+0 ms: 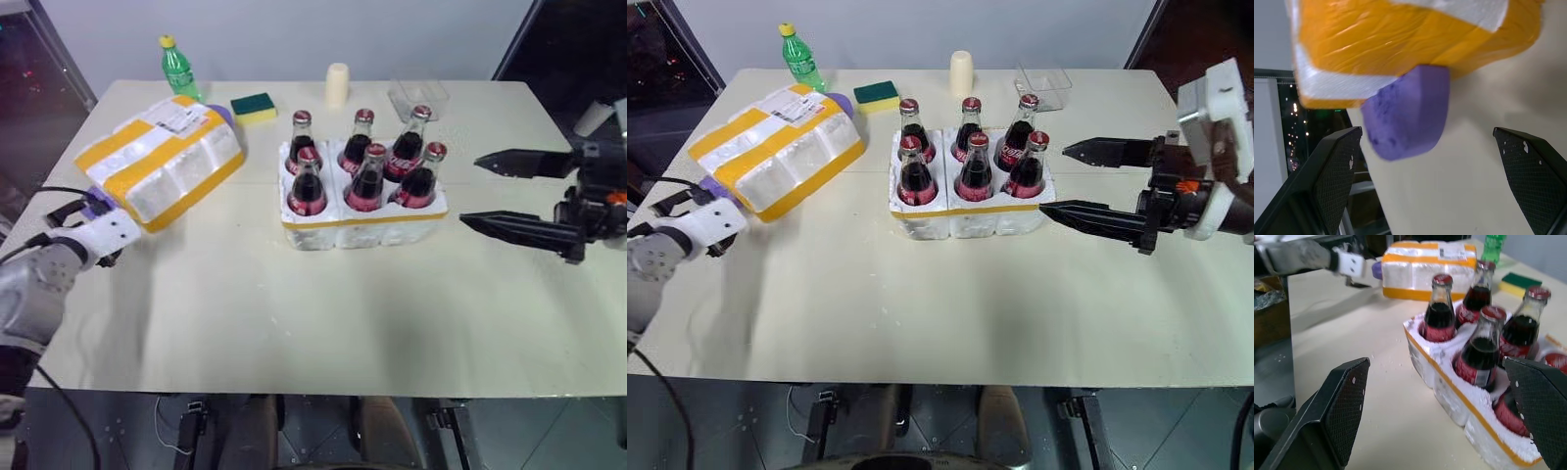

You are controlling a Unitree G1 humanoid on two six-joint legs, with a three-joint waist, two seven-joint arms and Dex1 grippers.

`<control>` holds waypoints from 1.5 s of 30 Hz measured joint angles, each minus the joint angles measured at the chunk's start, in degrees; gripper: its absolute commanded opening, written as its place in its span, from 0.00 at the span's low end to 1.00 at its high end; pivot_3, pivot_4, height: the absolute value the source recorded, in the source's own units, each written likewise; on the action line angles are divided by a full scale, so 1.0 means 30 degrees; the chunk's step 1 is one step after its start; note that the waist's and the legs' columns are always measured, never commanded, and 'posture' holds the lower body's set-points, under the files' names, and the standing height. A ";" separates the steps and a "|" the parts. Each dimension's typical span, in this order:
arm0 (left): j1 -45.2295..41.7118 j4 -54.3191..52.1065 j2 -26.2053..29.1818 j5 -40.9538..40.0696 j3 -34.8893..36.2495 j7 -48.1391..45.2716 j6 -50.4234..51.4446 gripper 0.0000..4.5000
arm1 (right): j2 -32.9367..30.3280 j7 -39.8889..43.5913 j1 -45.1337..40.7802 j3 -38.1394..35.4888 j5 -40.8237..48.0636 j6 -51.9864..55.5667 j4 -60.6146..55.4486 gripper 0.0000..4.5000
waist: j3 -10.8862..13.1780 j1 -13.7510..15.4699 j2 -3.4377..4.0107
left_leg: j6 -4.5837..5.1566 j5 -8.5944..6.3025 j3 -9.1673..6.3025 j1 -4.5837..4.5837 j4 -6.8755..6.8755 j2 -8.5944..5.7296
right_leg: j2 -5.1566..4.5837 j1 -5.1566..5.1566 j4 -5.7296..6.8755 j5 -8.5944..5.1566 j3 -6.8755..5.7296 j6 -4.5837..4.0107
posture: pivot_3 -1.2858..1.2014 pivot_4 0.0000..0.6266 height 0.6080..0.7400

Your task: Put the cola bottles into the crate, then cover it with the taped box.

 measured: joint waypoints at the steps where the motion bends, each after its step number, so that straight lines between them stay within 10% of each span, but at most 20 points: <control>1: -0.0367 0.0632 -0.0182 0.0311 -0.0150 0.0332 -0.0277 1.00 | -0.0043 -0.0074 -0.0027 -0.0060 0.0208 0.0019 -0.0025 0.99 | 0.0000 0.0002 -0.0001 | 0.0000 0.0000 0.0001 0.0001 0.0002 0.0000 | 0.0001 0.0001 0.0002 0.0000 0.0000 0.0001 | 0.52 0.24 0.99; 13: -0.5839 0.9719 -0.2040 0.2722 -0.2248 0.3481 -0.3877 1.00 | -0.0466 -0.1187 0.0910 -0.1354 0.1538 0.0051 -0.0713 0.99 | -0.0023 0.0053 -0.0046 | 0.0000 0.0000 0.0000 -0.0006 0.0019 -0.0004 | -0.0002 0.0006 0.0010 0.0012 -0.0004 0.0021 | 0.52 0.24 0.99; 22: -0.7484 1.1869 -0.2008 0.2853 -0.2566 0.3974 -0.5505 0.12 | -0.0456 -0.1832 0.2407 -0.2182 0.1935 0.0014 -0.1557 1.00 | -0.0030 0.0088 -0.0046 | -0.0001 0.0000 0.0000 0.0014 0.0023 -0.0005 | -0.0007 0.0027 0.0029 0.0013 -0.0004 0.0023 | 0.52 0.24 0.99; 36: -0.9551 0.3265 -0.0469 0.1376 -0.1011 -0.0100 -0.4672 0.10 | -0.0624 -0.2042 0.3740 -0.2748 0.1758 -0.0010 -0.1654 1.00 | -0.0027 0.0090 -0.0075 | -0.0002 0.0001 -0.0006 -0.0016 0.0042 -0.0009 | -0.0011 0.0020 0.0022 0.0016 -0.0009 0.0027 | 0.52 0.24 0.99; 45: -1.1839 -0.3316 -0.2586 -0.0302 -0.1197 -0.4494 -0.3165 0.10 | -0.0374 -0.2517 0.4062 -0.2035 0.1206 -0.0473 -0.1588 1.00 | -0.0027 -0.0043 -0.0072 | 0.0000 0.0003 -0.0005 -0.0007 0.0038 -0.0009 | -0.0005 0.0019 0.0028 0.0016 -0.0007 0.0027 | 0.52 0.24 0.99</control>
